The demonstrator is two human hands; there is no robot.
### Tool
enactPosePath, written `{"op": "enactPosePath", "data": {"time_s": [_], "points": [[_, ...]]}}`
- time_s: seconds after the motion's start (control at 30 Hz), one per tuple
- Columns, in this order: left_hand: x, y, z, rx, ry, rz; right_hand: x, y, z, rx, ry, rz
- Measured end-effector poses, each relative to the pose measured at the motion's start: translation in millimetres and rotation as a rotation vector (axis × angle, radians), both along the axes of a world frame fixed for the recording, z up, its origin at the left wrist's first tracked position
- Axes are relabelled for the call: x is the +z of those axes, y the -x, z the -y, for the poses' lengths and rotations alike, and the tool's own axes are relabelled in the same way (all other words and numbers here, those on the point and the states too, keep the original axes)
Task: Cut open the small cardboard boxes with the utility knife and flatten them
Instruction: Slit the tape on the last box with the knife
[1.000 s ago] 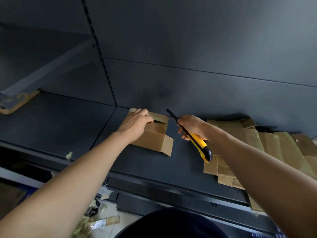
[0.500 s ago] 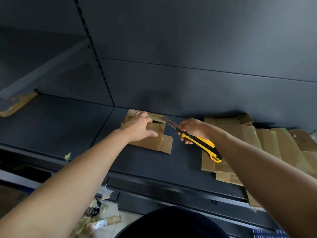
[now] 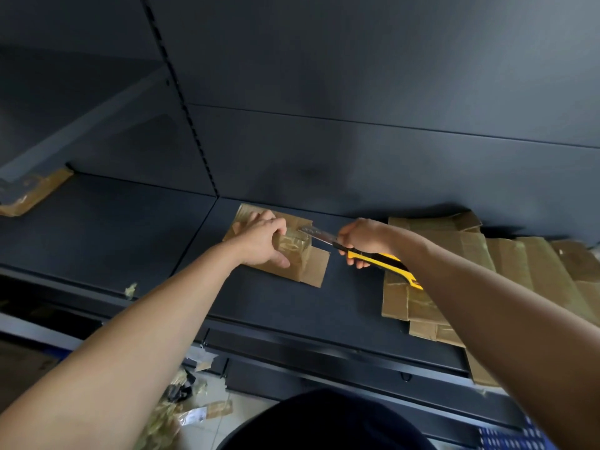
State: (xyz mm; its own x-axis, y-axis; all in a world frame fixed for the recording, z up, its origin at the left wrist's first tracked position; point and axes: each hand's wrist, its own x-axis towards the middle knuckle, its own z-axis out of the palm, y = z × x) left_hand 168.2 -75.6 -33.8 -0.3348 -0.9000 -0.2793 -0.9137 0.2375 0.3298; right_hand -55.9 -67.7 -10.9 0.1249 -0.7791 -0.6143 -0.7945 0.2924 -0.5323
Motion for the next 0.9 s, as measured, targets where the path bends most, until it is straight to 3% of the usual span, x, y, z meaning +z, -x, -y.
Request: {"op": "enactPosePath", "data": {"time_s": [0.1, 0.27, 0.43, 0.63, 0.9], "points": [[5.8, -3.5, 2.5, -0.054, -0.024, 0.027, 5.8, 6.5, 3.1, 0.129, 0.028, -0.063], [14.6, -8.2, 7.9, -0.07, -0.097, -0.099, 23.0, 3.1, 10.9, 0.322, 0.073, -0.231], [18.9, -8.3, 13.3, -0.099, -0.108, -0.047, 33.3, -2.6, 14.9, 0.431, 0.02, -0.258], [21.6, -1.0, 19.2, -0.15, -0.092, 0.011, 34.1, -12.8, 15.4, 0.495, 0.108, -0.396], [20.9, -1.0, 19.0, -0.121, -0.095, -0.062, 31.2, -23.9, 13.5, 0.501, 0.006, -0.308]]}}
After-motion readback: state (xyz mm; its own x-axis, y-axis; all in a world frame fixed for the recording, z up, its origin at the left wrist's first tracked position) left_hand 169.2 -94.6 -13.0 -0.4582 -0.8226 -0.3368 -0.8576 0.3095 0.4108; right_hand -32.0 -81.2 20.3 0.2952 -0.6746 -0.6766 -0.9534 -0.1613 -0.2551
